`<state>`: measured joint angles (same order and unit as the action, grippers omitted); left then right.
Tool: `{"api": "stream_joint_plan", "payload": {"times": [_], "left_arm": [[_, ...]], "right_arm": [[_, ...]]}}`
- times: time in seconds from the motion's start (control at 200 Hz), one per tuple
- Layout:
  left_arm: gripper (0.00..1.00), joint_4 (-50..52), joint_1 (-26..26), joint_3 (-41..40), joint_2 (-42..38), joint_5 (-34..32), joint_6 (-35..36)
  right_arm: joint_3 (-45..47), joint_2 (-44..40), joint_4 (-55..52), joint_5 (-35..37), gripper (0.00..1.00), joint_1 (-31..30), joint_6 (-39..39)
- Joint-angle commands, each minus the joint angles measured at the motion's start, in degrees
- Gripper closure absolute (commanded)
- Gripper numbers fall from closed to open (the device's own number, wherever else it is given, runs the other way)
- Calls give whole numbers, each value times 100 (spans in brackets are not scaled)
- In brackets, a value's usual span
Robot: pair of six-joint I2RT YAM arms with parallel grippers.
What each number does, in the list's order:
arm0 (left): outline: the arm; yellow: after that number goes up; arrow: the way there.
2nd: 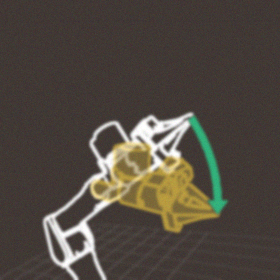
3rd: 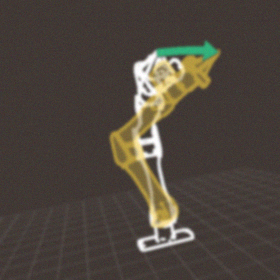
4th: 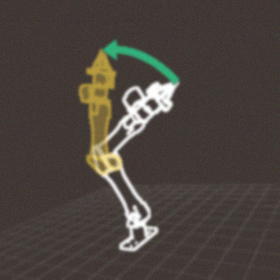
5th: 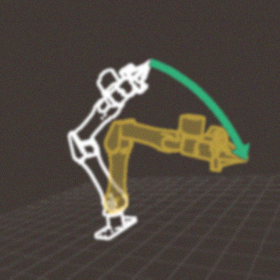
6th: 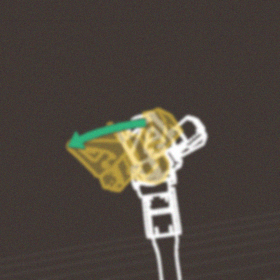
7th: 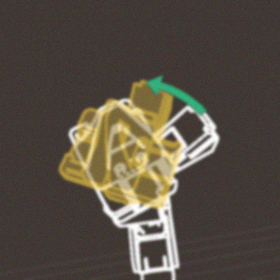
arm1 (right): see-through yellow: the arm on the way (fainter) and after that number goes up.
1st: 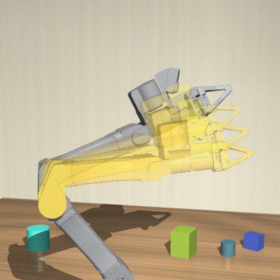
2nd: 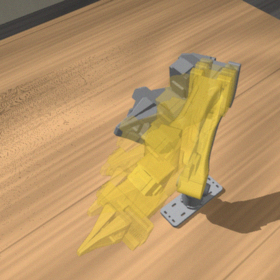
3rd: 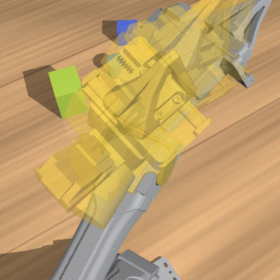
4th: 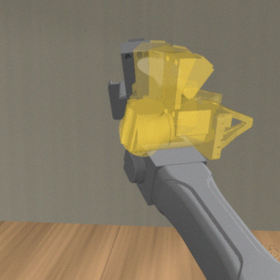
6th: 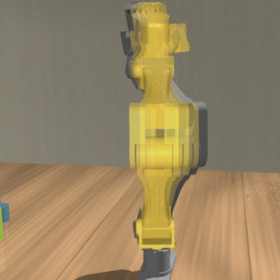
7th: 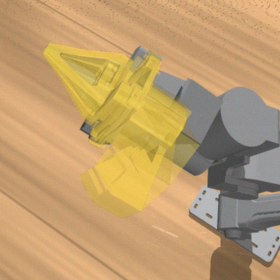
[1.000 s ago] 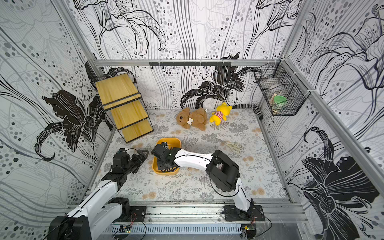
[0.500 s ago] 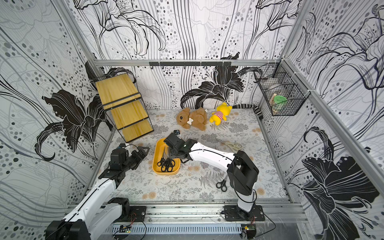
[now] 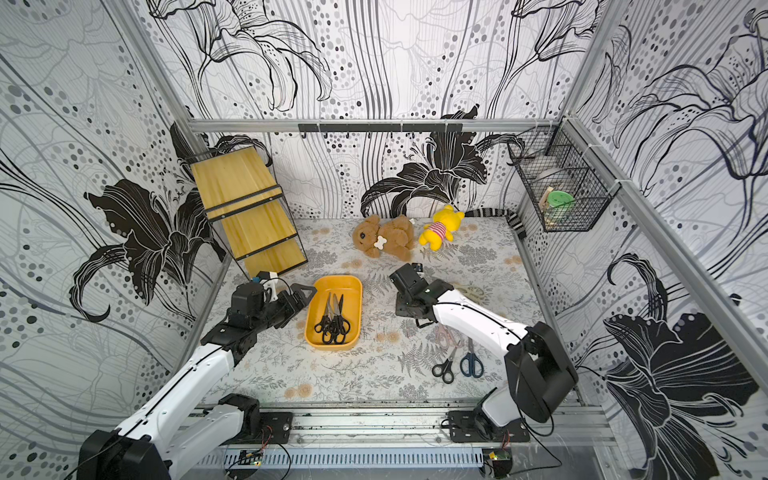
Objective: Put the scissors into the storage box
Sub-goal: Pick up the scissors from the center of the board.
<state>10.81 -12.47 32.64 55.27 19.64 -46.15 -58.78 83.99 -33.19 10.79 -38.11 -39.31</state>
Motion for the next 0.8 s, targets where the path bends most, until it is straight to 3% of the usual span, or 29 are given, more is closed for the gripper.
{"api": "stream_joint_plan", "payload": {"times": [0.0,0.36,0.796], "left_arm": [[3,73,-307,187,187,-374,159],[3,33,-1345,531,664,-1062,137],[3,-29,-1479,435,698,-1208,61]], "right_arm": [[494,-332,-243,-239,66,370,167],[1577,-829,-235,-789,67,954,283],[1541,-387,-180,-751,72,1086,610]]}}
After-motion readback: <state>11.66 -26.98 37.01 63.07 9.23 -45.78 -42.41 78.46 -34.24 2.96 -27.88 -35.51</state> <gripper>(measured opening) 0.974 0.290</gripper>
